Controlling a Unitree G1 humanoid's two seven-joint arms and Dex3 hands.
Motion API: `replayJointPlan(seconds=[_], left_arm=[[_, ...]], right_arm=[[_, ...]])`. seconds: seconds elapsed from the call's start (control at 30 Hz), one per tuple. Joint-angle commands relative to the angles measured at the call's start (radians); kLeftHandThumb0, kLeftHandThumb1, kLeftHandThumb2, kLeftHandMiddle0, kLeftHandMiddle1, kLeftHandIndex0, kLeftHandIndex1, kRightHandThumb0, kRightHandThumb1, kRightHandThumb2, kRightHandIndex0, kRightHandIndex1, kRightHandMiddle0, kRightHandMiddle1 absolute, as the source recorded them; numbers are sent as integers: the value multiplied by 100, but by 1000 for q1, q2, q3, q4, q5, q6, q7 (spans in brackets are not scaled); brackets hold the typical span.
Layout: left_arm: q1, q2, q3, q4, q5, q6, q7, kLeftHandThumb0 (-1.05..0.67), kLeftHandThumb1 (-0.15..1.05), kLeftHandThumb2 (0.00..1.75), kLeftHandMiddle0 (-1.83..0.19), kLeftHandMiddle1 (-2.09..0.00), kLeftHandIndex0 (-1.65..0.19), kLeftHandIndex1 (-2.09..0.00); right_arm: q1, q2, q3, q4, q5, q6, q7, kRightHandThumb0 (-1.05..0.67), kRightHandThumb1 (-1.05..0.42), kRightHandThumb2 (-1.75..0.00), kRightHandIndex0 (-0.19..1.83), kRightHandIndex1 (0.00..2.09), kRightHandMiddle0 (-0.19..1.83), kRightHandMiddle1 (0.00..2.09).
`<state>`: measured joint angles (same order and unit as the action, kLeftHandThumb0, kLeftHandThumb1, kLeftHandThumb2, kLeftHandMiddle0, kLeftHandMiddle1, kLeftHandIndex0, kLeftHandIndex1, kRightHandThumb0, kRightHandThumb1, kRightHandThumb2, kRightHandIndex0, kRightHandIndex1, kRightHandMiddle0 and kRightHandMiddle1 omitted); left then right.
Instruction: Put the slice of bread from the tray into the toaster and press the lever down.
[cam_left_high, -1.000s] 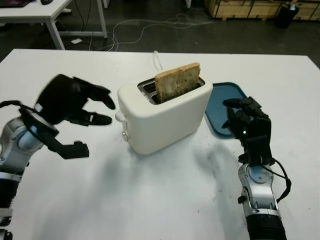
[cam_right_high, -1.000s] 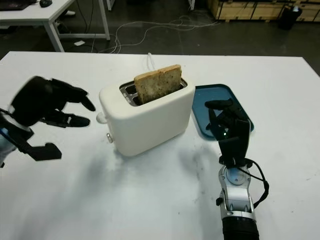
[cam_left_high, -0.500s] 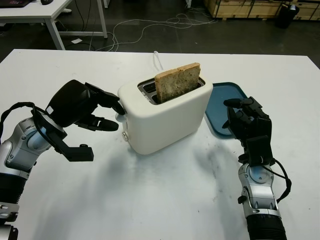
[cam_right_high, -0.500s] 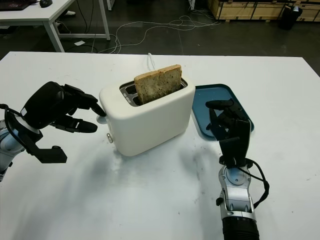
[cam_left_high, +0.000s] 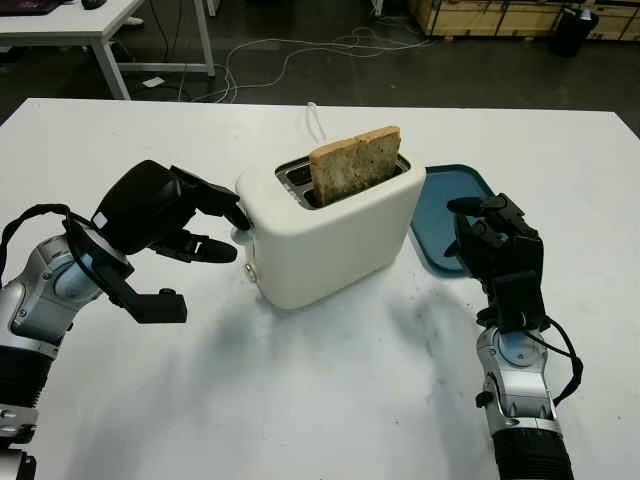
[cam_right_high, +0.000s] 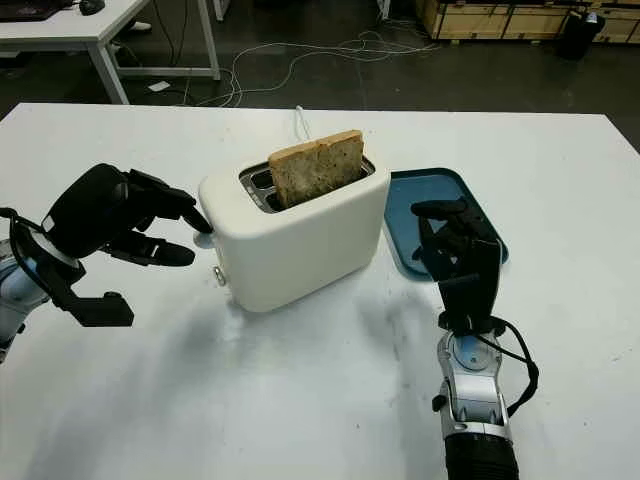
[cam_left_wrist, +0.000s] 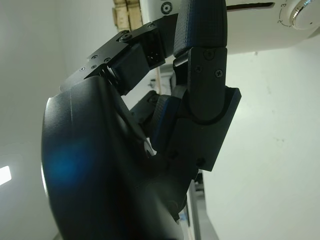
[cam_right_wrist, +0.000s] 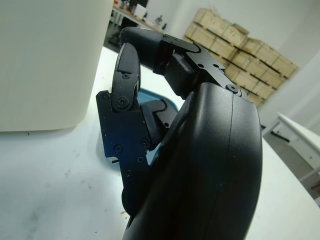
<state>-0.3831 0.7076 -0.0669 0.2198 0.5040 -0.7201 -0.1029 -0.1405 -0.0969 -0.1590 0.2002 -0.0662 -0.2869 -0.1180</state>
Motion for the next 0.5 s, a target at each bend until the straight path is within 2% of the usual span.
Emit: replayJointPlan(seconds=[0.0, 0.1, 0.2, 0.27, 0.33, 0.37, 0.4, 0.43, 0.47], left_arm=[[10, -5, -24, -5, -11, 27, -42, -96, 92, 39, -106, -175, -89, -60], [45, -63, -84, 53, 12, 85, -58, -93, 92, 24, -102, -173, -100, -41], [72, -189, -211, 253, 139, 160, 55, -92, 90, 14, -110, -165, -116, -16], [60, -287, -287, 433, 198, 272, 140, -89, 86, 9, -116, -154, -125, -8], [43, -365, -319, 571, 193, 353, 192, -89, 82, 8, -128, -124, -131, -3], [38, -388, -323, 599, 179, 377, 195, -89, 81, 9, -136, -93, -133, -2], [32, -400, -326, 611, 170, 389, 195, -89, 79, 10, -142, -71, -134, -1], [26, -405, -329, 620, 163, 391, 194, -89, 77, 10, -149, -56, -135, 0], [15, -406, -335, 634, 161, 378, 194, -89, 77, 11, -150, -50, -136, 0]], right_arm=[[3, -5, -5, -11, 13, -4, 3, -39, -92, -37, 81, 175, 70, 139], [6, -4, -7, -14, 23, -2, 7, -40, -92, -37, 81, 175, 70, 138], [10, -11, -5, -7, 6, -5, -3, -41, -92, -37, 82, 175, 71, 138], [11, -12, -8, -7, 13, -6, 2, -40, -92, -37, 82, 175, 71, 138], [8, -15, -12, -4, 24, -12, 9, -38, -92, -37, 82, 175, 72, 134], [5, -19, -15, -1, 27, -13, 12, -37, -92, -38, 81, 175, 74, 131], [2, -21, -16, 1, 27, -11, 12, -37, -92, -38, 81, 175, 74, 129], [0, -23, -16, 2, 24, -5, 12, -37, -92, -38, 81, 175, 75, 128], [-2, -25, -16, 3, 23, -1, 11, -37, -92, -38, 81, 175, 76, 127]])
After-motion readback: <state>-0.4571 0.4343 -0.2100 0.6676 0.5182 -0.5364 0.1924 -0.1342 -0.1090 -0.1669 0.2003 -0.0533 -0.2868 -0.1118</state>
